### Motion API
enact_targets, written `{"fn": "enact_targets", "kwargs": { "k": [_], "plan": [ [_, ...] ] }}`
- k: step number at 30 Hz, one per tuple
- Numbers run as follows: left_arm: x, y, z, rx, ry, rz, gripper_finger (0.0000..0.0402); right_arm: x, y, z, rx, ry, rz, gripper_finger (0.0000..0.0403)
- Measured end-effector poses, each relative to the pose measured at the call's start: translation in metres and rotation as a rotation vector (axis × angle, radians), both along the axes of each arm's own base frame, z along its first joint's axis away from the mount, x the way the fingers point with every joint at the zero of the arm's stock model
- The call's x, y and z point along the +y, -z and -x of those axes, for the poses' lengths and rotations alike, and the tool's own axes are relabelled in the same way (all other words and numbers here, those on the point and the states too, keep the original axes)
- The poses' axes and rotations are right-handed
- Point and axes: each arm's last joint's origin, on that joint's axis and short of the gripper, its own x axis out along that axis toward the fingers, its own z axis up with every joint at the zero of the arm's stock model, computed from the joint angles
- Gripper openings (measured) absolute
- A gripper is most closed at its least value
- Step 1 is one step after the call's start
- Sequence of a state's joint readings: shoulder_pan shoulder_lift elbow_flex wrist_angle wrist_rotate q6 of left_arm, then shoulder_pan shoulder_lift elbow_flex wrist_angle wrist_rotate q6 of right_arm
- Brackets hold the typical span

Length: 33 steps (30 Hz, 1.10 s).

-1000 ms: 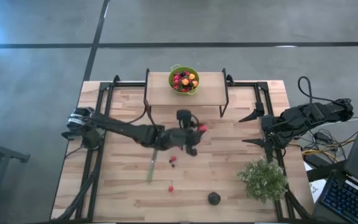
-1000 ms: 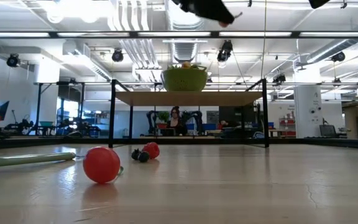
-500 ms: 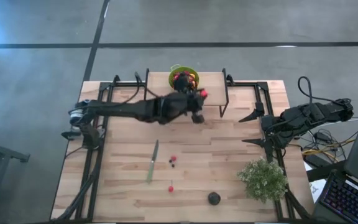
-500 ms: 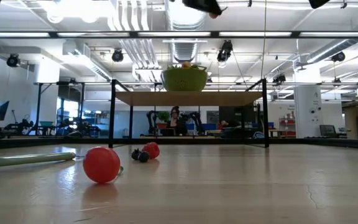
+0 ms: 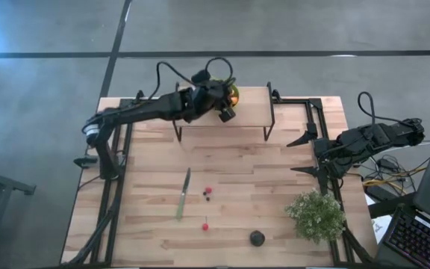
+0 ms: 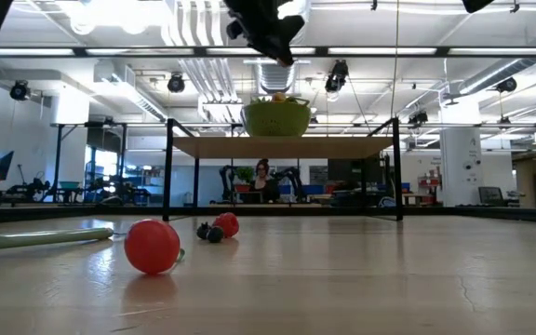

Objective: Pick & Place Fruit
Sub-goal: Put the pear into the green colander on the shelf

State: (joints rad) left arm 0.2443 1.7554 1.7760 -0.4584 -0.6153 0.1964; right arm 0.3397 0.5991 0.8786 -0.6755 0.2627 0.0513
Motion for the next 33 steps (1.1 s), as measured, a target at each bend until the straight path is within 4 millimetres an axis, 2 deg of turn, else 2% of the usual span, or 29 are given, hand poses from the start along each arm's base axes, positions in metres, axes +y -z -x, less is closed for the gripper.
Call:
{"fn": "enact_targets", "kwargs": {
  "k": [10, 20, 33],
  "plan": [
    [0.039, 0.014, 0.020, 0.015, -0.111, 0.166, 0.0133, 0.000, 0.000, 0.000, -0.001, 0.000, 0.000, 0.0363],
    [0.041, 0.021, 0.021, 0.041, -0.121, 0.185, 0.0133, 0.000, 0.000, 0.000, -0.001, 0.000, 0.000, 0.0363],
    [0.041, 0.062, 0.020, 0.129, -0.110, 0.230, 0.0133, 0.000, 0.000, 0.000, 0.000, 0.000, 0.000, 0.0363]
  ]
}}
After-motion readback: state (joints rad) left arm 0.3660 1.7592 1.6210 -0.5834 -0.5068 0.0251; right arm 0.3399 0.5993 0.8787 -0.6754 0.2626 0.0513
